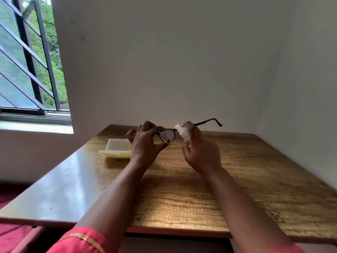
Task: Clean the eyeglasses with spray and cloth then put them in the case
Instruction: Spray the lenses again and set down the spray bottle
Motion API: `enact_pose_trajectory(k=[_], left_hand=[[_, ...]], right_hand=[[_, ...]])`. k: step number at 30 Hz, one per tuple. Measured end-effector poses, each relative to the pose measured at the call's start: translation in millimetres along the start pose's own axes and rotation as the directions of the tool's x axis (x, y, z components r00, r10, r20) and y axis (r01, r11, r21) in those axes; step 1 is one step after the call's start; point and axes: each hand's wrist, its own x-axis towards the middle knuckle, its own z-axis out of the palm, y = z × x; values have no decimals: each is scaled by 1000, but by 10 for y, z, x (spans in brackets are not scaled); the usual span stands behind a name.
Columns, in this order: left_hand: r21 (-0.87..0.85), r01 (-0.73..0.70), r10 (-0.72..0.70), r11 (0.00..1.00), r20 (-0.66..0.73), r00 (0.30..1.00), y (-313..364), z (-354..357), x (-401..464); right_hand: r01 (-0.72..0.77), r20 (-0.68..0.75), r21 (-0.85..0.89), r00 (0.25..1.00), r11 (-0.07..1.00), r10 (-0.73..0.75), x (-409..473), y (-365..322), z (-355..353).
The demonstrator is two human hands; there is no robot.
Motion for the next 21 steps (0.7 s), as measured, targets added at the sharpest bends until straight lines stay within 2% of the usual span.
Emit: enact_pose_trajectory(k=[4, 8, 10, 13, 15, 17, 21], left_hand=[[18, 6, -6, 1000, -22, 1000, -14, 0, -1], [35, 1, 1, 999, -39, 999, -15, -4, 1], [29, 6, -5, 1000, -31, 999, -29, 0, 4], [15, 7, -7, 1000, -19, 1000, -37, 2, 3], [10, 3, -2, 1000, -13, 1000, -25, -1, 5], [-2, -4, 4, 1000, -5, 1000, -20, -1, 8], [1, -21, 21, 1000, -8, 1000, -20, -5, 3]], right_hand=[[-222, 84, 18, 972, 975, 220, -33, 155, 8], [-496, 131, 75, 865, 865, 485, -48, 341, -18], [-606, 142, 75, 792, 792, 593, -49, 401, -6], [-775, 98, 138, 630, 616, 770, -37, 517, 25], [-828, 76, 226, 540, 513, 838, -32, 588, 47], [-841, 54, 308, 483, 445, 874, -27, 620, 50], [-845, 31, 361, 433, 394, 901, -29, 641, 16]])
